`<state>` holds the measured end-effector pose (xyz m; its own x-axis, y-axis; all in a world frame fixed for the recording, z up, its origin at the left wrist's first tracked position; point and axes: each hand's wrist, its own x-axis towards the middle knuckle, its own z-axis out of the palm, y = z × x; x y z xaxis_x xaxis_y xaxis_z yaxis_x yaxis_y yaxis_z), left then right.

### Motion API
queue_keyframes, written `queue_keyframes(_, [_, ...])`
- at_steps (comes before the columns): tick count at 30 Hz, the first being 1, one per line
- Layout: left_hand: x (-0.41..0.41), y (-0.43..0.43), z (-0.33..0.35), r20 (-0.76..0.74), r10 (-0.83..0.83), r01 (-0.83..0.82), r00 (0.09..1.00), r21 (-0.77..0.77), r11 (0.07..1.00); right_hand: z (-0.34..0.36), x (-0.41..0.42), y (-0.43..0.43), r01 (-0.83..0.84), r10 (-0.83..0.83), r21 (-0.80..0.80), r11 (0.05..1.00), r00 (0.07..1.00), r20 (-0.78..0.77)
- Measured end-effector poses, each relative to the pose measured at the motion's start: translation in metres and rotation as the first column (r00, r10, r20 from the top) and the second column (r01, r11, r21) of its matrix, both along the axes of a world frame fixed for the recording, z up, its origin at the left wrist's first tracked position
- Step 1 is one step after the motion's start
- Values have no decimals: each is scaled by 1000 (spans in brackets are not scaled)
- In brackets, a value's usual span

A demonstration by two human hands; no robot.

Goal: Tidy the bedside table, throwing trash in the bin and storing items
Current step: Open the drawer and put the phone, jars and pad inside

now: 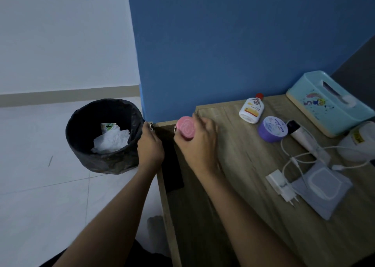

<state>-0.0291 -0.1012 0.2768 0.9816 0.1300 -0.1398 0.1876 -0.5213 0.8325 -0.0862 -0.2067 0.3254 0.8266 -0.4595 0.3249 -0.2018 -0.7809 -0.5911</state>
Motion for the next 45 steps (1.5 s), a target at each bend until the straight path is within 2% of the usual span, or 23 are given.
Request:
queue_keyframes(2, [0, 0, 1, 7, 5, -5, 1000, -6, 1000, -20, 2, 9, -24, 29, 81, 996, 997, -66])
queue_keyframes(9, [-2, -1, 3, 10, 12, -12, 1000, -4, 1000, -94, 7, -1, 53, 10, 219, 974, 960, -280])
queue_keyframes(13, [0, 0, 2, 3, 17, -17, 1000, 1, 1000, -117, 19, -1, 63, 19, 208, 976, 928, -373])
queue_keyframes(22, [-2, -1, 4, 29, 11, -10, 1000, -11, 1000, -139, 24, 4, 89, 66, 344, 935, 909, -413])
queue_keyframes(31, [-1, -1, 4, 9, 11, -11, 1000, -4, 1000, -150, 15, 3, 19, 88, 292, 956, 934, -346])
queue_keyframes(35, [-1, -2, 4, 16, 8, -8, 1000, 0, 1000, -131, 17, 1, -26, 115, 263, 964, 938, -328])
queue_keyframes(37, [0, -1, 3, 30, -1, 1, 1000, 4, 1000, -109, 17, 2, -66, 102, 155, 986, 967, -233])
queue_keyframes(40, [0, -1, 2, 41, -9, 9, 999, 1, 1000, -63, 13, 6, -73, 72, 59, 996, 997, 17])
queue_keyframes(42, [0, -1, 0, 39, -7, 7, 999, 3, 1000, -32, 11, -2, -58, 51, 43, 997, 989, 139])
queue_keyframes(45, [2, 0, -5, 20, -13, 13, 1000, 5, 1000, 4, 10, -33, -33, 24, 32, 999, 972, 235])
